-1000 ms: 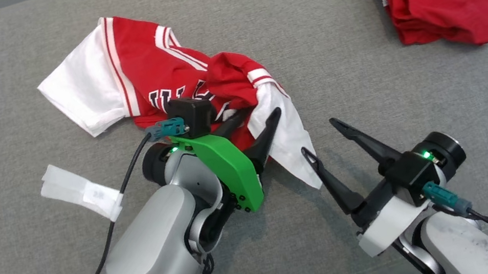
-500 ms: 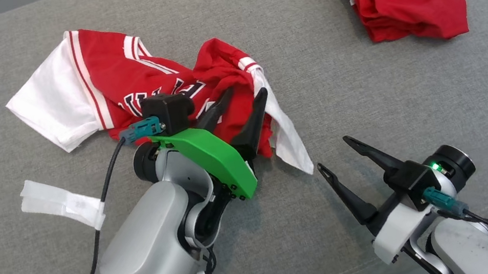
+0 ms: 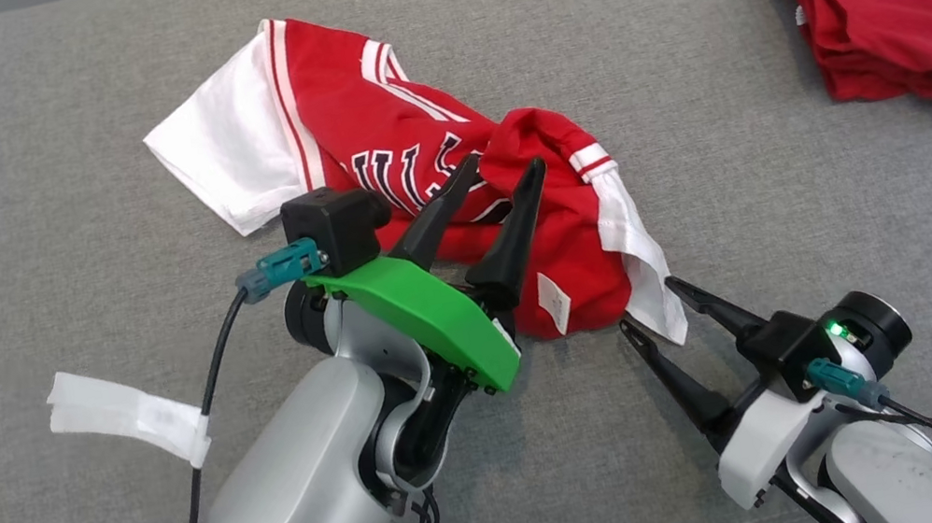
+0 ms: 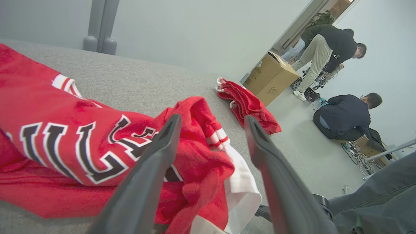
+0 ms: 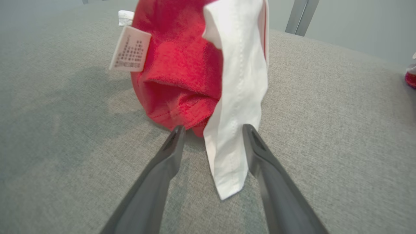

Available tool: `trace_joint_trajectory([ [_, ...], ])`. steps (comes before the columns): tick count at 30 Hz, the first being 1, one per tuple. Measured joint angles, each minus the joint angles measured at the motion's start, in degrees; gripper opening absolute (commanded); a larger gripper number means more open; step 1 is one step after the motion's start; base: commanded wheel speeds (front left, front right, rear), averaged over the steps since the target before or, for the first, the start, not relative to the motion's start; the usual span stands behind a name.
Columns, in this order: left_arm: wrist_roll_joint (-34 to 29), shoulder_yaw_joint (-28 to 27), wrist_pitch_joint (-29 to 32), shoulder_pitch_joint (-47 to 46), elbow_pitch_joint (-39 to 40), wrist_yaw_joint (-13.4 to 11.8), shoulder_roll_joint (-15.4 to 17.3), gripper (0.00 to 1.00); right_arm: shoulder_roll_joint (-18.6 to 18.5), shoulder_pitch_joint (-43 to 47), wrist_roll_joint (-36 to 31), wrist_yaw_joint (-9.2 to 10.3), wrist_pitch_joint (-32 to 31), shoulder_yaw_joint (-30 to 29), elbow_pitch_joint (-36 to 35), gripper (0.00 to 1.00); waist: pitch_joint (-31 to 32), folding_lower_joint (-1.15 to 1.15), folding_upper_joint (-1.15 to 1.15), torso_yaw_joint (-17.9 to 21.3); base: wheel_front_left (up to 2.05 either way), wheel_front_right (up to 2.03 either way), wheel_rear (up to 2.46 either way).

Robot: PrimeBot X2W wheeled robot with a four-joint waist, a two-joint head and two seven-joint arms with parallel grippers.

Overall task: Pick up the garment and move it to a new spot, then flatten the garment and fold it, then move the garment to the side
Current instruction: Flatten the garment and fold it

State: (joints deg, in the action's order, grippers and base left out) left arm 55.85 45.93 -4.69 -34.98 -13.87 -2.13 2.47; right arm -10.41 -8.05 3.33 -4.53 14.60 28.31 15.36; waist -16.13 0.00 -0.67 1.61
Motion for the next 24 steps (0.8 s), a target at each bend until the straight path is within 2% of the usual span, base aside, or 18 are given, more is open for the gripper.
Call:
trace_joint_trajectory([
  [1, 0.03, -0.13, -0.01, 0.52, -0.07, -0.20, 0.01, 1.00, -0.02, 0.01, 0.19, 0.00, -0.01, -0.16, 0.44, 0.48, 0.13, 0.00, 0.00, -0.51, 0.00, 0.00, 0.00],
  [2, 0.03, -0.20, -0.22, 1.01, -0.13, -0.46, 0.01, 1.00, -0.11, 0.01, 0.19, 0.00, -0.01, -0.30, 0.92, 0.55, 0.26, 0.00, 0.00, -0.97, 0.00, 0.00, 0.00],
  [3, 0.03, -0.23, -0.40, 1.36, -0.18, -0.49, 0.03, 1.00, -0.29, 0.02, 0.20, 0.01, -0.01, -0.47, 1.21, 0.72, 0.39, 0.00, 0.00, -1.39, 0.00, 0.00, 0.00],
  [4, 0.04, -0.40, -0.42, 1.60, -0.15, -0.63, 0.01, 1.00, -0.49, 0.01, 0.19, 0.03, -0.01, -0.69, 1.38, 0.82, 0.50, 0.00, 0.00, -1.78, 0.00, 0.00, 0.00],
  [5, 0.03, -0.81, -0.51, 1.80, -0.16, -0.93, 0.00, 1.00, -0.64, -0.02, 0.19, 0.05, -0.01, -0.78, 1.64, 0.85, 0.61, 0.00, 0.00, -2.10, 0.00, 0.00, 0.00],
  [7, 0.03, -1.41, -0.92, 1.97, -0.18, -0.99, 0.07, 1.00, -0.75, -0.02, 0.18, 0.05, -0.01, -0.81, 1.99, 0.96, 0.83, 0.00, 0.00, -2.52, 0.00, 0.00, 0.00],
  [12, 0.03, -1.44, -1.00, 2.13, -0.10, -1.45, 0.03, 1.00, -1.62, -0.02, 0.18, 0.05, 0.00, -1.33, 2.69, 1.00, 1.09, 0.00, 0.00, -2.76, 0.00, 0.00, 0.00],
  [13, 0.03, -1.44, -1.00, 2.14, -0.07, -1.45, 0.03, 1.00, -1.82, -0.03, 0.18, 0.05, -0.01, -1.41, 2.99, 0.95, 1.10, 0.00, 0.00, -2.76, 0.00, 0.00, 0.00],
  [15, 0.03, -1.44, -1.00, 2.15, -0.01, -1.48, 0.03, 1.00, -2.05, -0.03, 0.20, 0.04, -0.01, -1.59, 3.81, 0.42, 1.10, 0.00, 0.00, -2.77, 0.00, 0.00, 0.00],
  [16, 0.03, -1.44, -1.01, 2.16, 0.01, -1.48, 0.03, 1.00, -2.12, -0.03, 0.20, 0.01, 0.00, -1.58, 4.15, 0.11, 1.11, 0.00, 0.00, -2.78, 0.00, 0.00, 0.00],
  [17, 0.04, -1.43, -1.45, 2.23, 0.09, -1.49, 0.03, 1.00, -2.15, -0.10, 0.27, 0.00, -0.01, -1.65, 4.53, 0.00, 1.13, 0.00, 0.00, -2.82, 0.00, 0.00, 0.00],
  [21, 0.31, -1.47, -1.52, 3.13, -0.03, -1.51, 0.03, 1.00, -3.07, -1.54, 0.33, -0.18, -0.01, -2.38, 4.54, 0.00, 1.37, 0.00, 0.00, -2.96, 0.00, 0.00, 0.00],
  [24, 0.42, -1.55, -1.99, 3.83, -0.23, -1.51, 0.03, 1.00, -5.84, -3.05, 0.14, -0.18, -0.01, -3.78, 4.31, 0.00, 1.94, 0.00, 0.00, -3.10, 0.00, 0.00, 0.00],
])
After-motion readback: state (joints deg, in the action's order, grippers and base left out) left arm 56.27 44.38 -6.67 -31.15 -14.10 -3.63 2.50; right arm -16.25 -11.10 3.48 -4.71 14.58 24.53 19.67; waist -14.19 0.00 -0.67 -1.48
